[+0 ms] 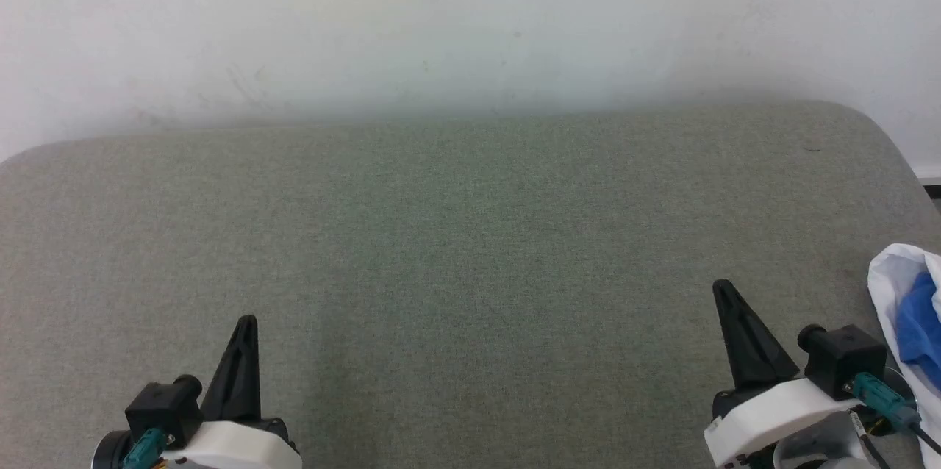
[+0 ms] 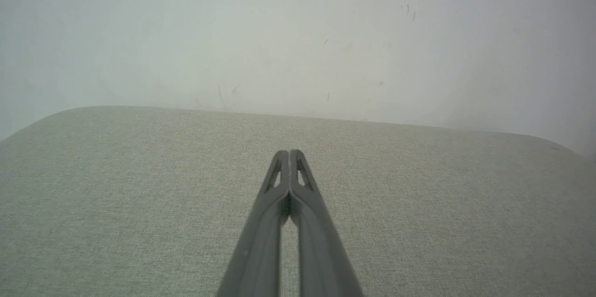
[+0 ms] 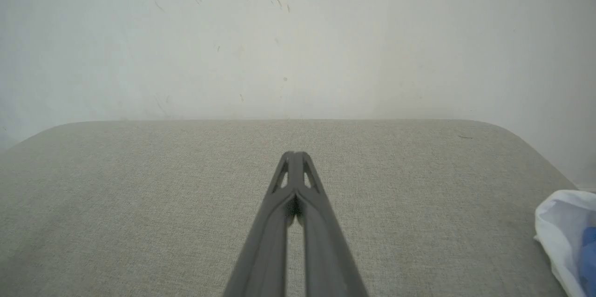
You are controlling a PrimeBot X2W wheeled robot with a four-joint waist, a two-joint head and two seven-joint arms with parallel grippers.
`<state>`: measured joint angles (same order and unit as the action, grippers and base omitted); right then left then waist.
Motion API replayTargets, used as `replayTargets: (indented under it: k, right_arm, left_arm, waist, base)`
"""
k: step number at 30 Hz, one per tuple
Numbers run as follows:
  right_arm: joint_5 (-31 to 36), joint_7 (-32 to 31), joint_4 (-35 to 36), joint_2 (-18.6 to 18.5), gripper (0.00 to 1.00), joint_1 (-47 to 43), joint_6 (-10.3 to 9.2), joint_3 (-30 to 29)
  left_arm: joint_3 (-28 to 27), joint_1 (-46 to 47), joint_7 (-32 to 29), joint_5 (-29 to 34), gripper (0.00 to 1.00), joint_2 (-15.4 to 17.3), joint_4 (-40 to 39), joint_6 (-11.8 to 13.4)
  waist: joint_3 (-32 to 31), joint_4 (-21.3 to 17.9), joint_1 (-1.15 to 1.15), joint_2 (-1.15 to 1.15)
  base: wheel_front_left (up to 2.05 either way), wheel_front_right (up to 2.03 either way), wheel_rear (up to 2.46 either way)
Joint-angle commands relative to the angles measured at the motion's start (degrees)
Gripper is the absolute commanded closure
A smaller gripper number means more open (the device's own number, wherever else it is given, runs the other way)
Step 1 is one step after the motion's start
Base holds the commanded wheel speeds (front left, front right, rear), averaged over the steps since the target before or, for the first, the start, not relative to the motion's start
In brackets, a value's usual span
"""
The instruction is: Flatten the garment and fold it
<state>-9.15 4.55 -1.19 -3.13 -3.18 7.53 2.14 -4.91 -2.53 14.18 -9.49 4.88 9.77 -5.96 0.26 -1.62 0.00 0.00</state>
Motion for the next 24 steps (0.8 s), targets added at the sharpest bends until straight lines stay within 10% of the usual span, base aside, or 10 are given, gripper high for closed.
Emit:
replayTargets:
  k: [1,24]
  right_arm:
    - [0.3,-0.17,0.05,0.01,1.0,0.13,0.0,-0.08]
    - [2.0,-1.01,0.27,0.06,1.0,0.72,-0.01,-0.47]
  left_arm:
    - [0.18,0.1,-0.16,0.39,1.0,-0.07,-0.32,0.22]
    - [1.08,0.57,-2.85,2.14,1.0,-0.44,-2.13,1.32]
  waist:
    - [0.0,0.02,0.0,0.0]
    - [-0.05,0.32,0.0,0.0]
  base:
    - [0.0,0.0,0.0]
    - [0.0,0.0,0.0]
